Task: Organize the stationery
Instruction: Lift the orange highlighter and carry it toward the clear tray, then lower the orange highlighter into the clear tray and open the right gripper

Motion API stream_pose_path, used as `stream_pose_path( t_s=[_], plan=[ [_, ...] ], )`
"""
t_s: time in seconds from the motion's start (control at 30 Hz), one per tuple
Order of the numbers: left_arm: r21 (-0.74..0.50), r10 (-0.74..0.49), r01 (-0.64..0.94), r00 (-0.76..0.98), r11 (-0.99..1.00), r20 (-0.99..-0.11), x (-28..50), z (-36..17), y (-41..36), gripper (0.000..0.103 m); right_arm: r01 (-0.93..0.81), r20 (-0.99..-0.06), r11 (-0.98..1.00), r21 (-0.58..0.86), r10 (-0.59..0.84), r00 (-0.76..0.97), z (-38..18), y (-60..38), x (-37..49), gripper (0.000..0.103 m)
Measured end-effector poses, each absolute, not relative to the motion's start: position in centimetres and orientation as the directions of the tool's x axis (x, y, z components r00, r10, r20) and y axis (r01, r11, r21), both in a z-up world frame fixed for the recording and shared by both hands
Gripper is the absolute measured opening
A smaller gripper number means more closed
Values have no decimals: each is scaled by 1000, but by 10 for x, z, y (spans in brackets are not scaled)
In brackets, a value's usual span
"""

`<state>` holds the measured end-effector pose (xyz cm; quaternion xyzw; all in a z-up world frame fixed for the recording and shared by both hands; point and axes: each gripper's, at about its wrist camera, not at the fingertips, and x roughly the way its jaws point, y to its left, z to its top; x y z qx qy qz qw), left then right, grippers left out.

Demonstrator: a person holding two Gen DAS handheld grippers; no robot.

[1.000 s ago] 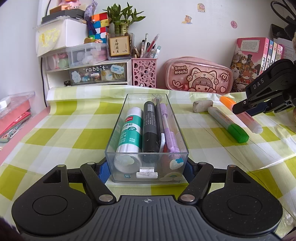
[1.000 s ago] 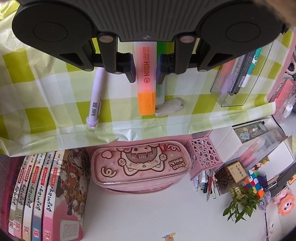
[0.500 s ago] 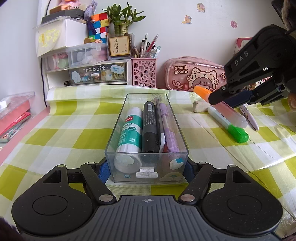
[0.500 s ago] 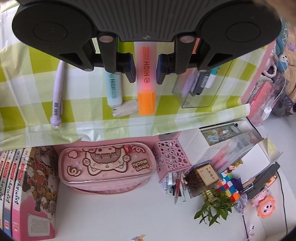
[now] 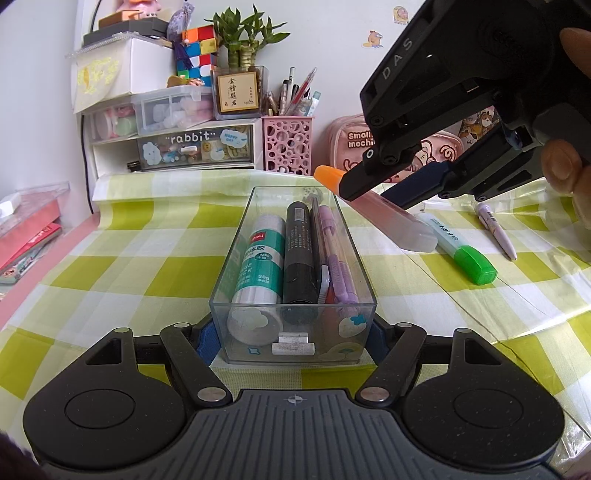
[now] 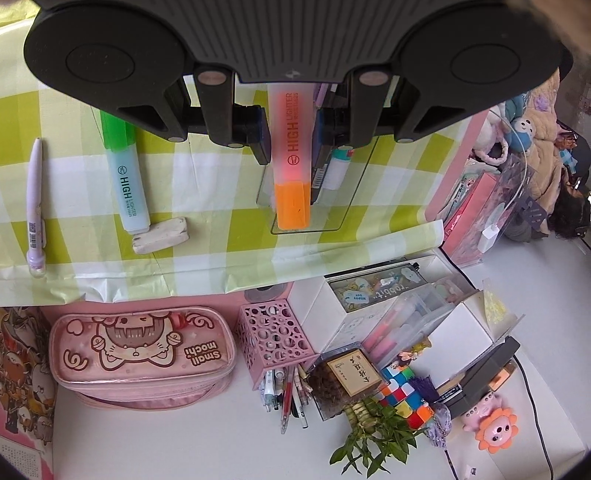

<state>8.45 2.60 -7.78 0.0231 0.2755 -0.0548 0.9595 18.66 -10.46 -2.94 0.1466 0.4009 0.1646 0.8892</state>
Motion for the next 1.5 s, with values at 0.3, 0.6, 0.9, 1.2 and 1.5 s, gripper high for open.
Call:
stream_pose_path(
  t_s=[0.3, 0.6, 0.9, 1.2, 1.5],
  plan=[
    [15, -90, 116, 841, 993, -534, 85, -77, 26, 73, -202, -675, 907, 370, 411, 612, -27, -93, 189, 12],
    [12, -84, 108, 836, 994, -542, 88, -75, 25, 73, -189, -674, 899, 394, 423, 606, -31, -94, 185, 12],
    [13, -84, 109, 837, 994, -541, 87, -76, 25, 73, -203, -676, 888, 412, 447, 585, -21, -82, 192, 12],
    [12, -85, 108, 837, 994, -541, 87, -76, 24, 73, -201, -738, 916, 348, 400, 543, -22, -58, 210, 12],
    [13, -84, 108, 837, 994, -541, 87, -76, 24, 73, -275, -778, 926, 260, 369, 509, -25, -36, 210, 12]
  ],
)
